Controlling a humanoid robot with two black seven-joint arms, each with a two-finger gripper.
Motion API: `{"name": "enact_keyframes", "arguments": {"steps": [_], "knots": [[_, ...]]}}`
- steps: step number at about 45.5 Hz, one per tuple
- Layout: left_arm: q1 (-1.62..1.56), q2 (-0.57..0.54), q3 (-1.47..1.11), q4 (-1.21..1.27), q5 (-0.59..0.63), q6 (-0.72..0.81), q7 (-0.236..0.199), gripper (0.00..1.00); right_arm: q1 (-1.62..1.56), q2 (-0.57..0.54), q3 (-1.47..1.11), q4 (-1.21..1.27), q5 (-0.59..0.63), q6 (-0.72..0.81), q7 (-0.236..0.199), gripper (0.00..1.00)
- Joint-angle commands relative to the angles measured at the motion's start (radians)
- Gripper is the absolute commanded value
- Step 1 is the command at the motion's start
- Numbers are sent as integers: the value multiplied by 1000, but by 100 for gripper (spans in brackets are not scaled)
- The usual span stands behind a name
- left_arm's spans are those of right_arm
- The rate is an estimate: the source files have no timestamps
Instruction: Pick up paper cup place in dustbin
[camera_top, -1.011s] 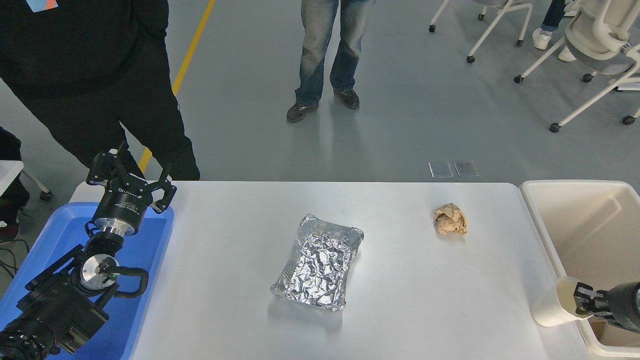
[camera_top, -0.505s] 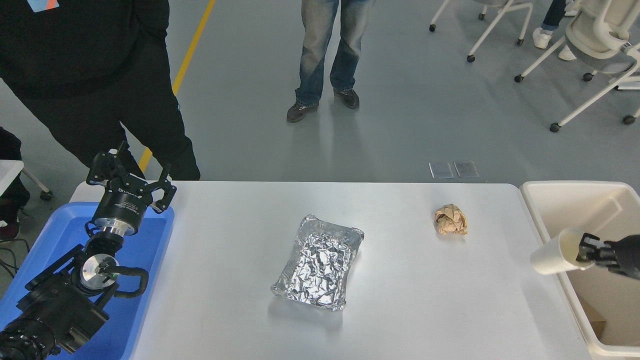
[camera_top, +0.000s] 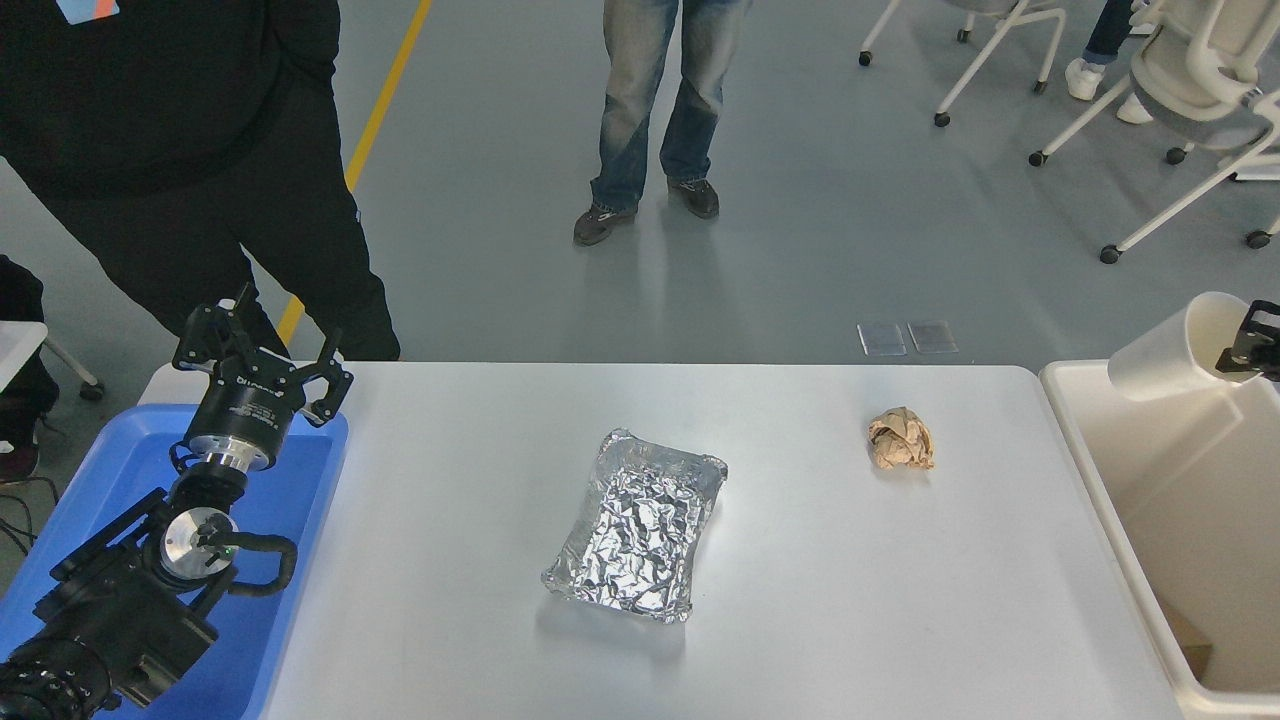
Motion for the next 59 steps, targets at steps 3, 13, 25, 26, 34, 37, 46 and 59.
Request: {"name": "enact_keyframes", "arguments": {"steps": [3,13,25,26,34,37,46,59], "knots": [[0,0,0,0,0,0,0,99,91,-17,-22,0,-21,43,0,0],[0,0,0,0,0,0,0,99,91,-17,-22,-1,-21,43,-1,0],[0,0,0,0,0,2,0,99,-70,-16,12,-174,2,-28,-14,0],[0,0,0,0,0,2,0,99,-112,-16,24,-211,11,-44,-14,0],[0,0,0,0,0,2,0,99,-536,30,201,-576,201,-74,-26,0],[0,0,0,0,0,2,0,99,-694,81,259,-719,264,-77,-40,0],[0,0,0,0,0,2,0,99,-998,164,458,-1011,318,-84,-147,0],[0,0,0,0,0,2,0,99,-1176,237,635,-1043,318,-212,-314,0]]}}
